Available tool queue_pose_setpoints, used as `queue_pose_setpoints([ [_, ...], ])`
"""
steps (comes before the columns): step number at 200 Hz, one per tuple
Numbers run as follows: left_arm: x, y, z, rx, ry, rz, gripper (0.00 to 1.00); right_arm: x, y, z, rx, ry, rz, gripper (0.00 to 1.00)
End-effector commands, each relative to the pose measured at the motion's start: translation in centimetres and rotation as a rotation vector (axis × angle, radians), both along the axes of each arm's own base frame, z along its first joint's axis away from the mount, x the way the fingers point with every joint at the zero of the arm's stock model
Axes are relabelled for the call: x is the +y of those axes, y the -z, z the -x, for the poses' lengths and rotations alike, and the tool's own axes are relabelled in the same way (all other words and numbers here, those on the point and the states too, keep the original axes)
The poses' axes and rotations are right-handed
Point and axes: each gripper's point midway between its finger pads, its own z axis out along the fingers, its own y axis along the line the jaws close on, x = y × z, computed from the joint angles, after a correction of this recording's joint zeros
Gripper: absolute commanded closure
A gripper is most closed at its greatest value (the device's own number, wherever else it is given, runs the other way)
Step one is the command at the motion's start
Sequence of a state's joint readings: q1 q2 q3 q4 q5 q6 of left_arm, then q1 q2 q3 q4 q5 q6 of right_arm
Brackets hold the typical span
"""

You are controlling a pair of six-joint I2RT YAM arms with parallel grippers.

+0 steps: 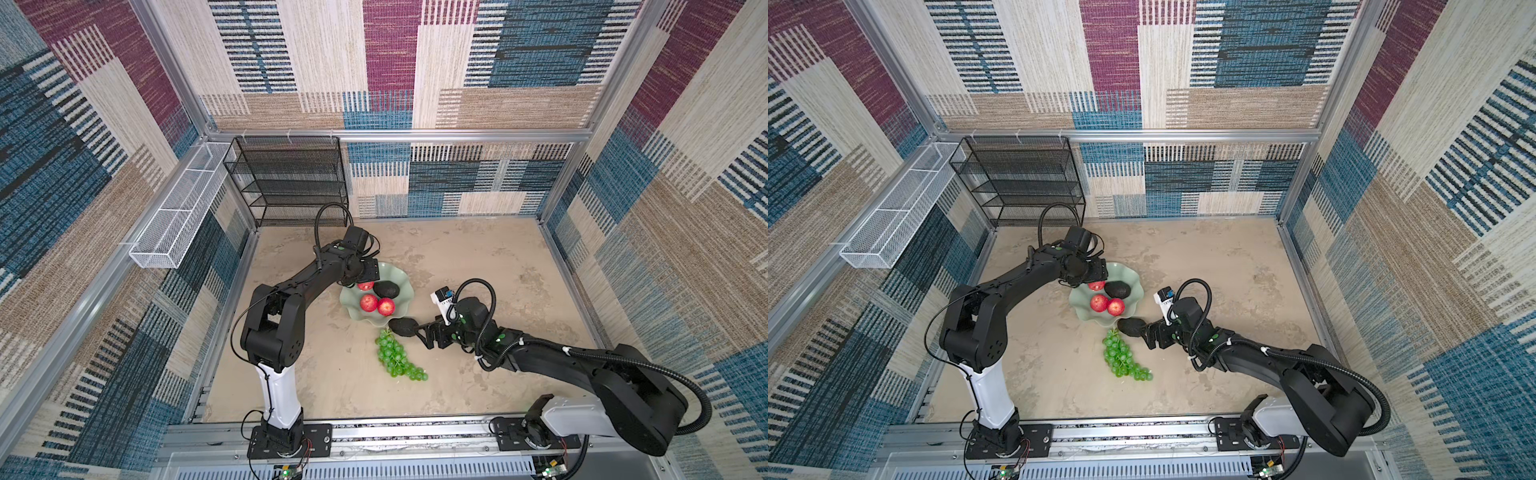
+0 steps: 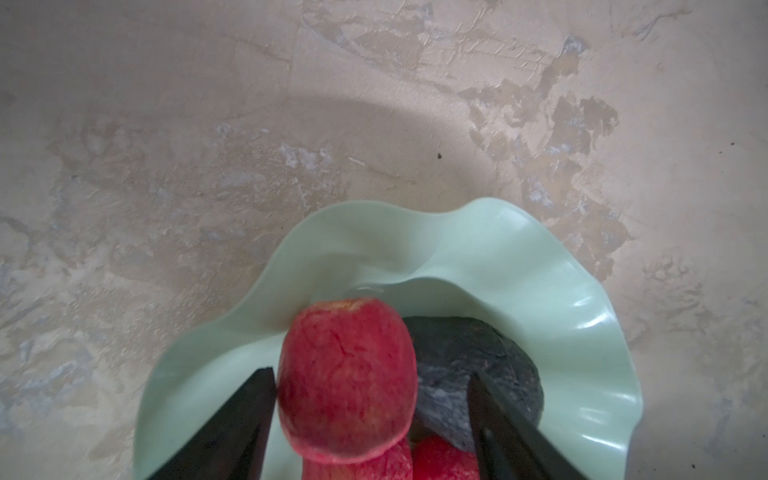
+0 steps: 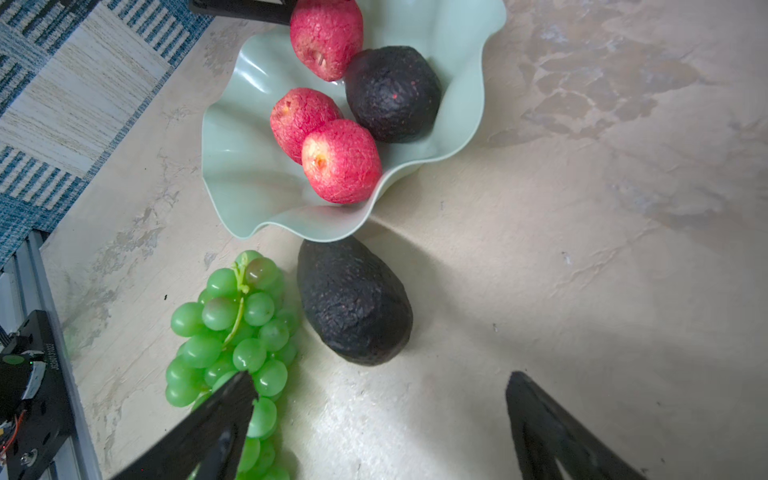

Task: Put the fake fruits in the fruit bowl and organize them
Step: 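Place the red fruit nearest the robot in the bowl with the left gripper, then grasp the second avocado with the right gripper and lower it into the bowl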

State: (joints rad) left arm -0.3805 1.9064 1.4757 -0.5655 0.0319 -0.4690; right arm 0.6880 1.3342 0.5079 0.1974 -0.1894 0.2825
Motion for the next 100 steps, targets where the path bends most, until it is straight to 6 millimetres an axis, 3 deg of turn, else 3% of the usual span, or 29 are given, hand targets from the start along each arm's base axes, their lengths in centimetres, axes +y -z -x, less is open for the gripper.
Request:
queue_pose_setpoints([
  [1, 0.0, -1.8, 0.0, -0.028, 0.001, 0.019, 0.24, 1.0, -0.9, -0.8, -0.085, -0.036, -0.015, 0.05],
  [37, 0.8, -8.1, 0.1, -0.188, -0.012, 0.045, 0.23, 2.0, -0.4, -1.1, -0.124, -0.094, 0.028, 0.06],
  [65, 2.8, -13.2, 1.3, -0.341, -0.052, 0.044, 0.21, 2.7, 0.3, -1.5, -0.142, -0.130, 0.071, 0.06],
  [100, 6.2, -16.1, 4.2, -0.438, -0.125, 0.047, 0.20, 3.6, 2.0, -1.9, -0.136, -0.165, 0.109, 0.08],
])
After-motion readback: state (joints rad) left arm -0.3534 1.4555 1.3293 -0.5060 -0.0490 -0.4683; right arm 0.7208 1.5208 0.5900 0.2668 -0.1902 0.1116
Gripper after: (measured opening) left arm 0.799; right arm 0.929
